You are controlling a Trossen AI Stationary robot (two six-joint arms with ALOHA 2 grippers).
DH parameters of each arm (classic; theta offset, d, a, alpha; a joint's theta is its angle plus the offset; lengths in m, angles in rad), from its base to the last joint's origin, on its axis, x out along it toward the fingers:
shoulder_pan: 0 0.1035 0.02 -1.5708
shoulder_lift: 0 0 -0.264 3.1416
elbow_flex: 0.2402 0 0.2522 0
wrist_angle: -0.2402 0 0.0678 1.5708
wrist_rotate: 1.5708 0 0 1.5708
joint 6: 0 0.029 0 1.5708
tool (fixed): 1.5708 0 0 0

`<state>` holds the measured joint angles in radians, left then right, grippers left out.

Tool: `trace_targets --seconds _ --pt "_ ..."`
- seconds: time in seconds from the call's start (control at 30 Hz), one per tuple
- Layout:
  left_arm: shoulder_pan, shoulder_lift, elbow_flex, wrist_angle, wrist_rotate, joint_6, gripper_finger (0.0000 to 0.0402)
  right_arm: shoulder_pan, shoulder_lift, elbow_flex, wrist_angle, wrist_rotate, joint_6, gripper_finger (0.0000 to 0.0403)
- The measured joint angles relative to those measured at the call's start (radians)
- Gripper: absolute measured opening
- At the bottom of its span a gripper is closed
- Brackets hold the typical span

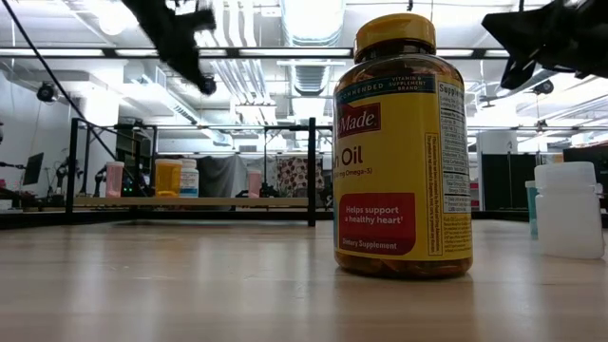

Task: Pick and place medicine bottles onto shelf by color
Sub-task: Put the bottom white pill bottle on the shelf, then put the yellow pill bottle on the shelf

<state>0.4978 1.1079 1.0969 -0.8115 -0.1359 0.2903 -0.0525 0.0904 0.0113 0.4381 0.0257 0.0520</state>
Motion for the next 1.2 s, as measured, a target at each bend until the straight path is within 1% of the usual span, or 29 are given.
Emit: trace_targets --seconds 0.1,0.17,0.23,0.33,0.47,0.57,0.63,0.9,1.0,1.1,1.2 --pt "0.158 0.058 -0.021 -0.003 0.059 0.023 0.0013 0.0 0.005 0.0 -0.005 0.0 0.0 0.0009" --pt "0.24 0.106 -0.023 -0.006 0.086 0.036 0.0005 0.0 0.005 0.0 -0.017 0.0 -0.001 0.0009" --pt "0.294 0.166 -0.018 0.0 0.109 0.061 0.0006 0.0 0.005 0.0 -0.022 0.0 -0.001 0.0009" --pt "0.333 0.257 -0.008 -0.002 0.108 0.092 0.0002 0.0 0.005 0.0 -0.022 0.0 -0.002 0.0009" --pt "0.361 0.342 0.003 -0.021 0.085 0.118 0.0001 0.0 0.005 0.0 -0.023 0.0 -0.002 0.0009" --pt "0.361 0.38 0.004 -0.019 -0.003 0.12 0.0001 0.0 0.005 0.0 -0.027 0.0 -0.001 0.0009" --pt "0.36 0.391 0.004 -0.019 -0.054 0.121 0.0 0.0 0.005 0.0 -0.03 0.0 -0.001 0.0009" --pt "0.36 0.395 0.005 -0.042 -0.092 0.136 0.0 0.0 0.005 0.0 -0.033 0.0 -0.001 0.0009" --pt "0.36 0.394 0.006 -0.053 -0.157 0.136 0.0 0.0 0.005 0.0 -0.037 0.0 -0.001 0.0009" --pt "0.358 0.382 0.006 -0.084 -0.158 0.136 0.0 0.0 0.005 0.0 -0.037 0.0 0.0 0.0009" --pt "0.332 0.355 0.029 -0.166 -0.121 0.136 0.0 0.0 0.005 0.0 -0.037 0.0 0.0 0.0009"
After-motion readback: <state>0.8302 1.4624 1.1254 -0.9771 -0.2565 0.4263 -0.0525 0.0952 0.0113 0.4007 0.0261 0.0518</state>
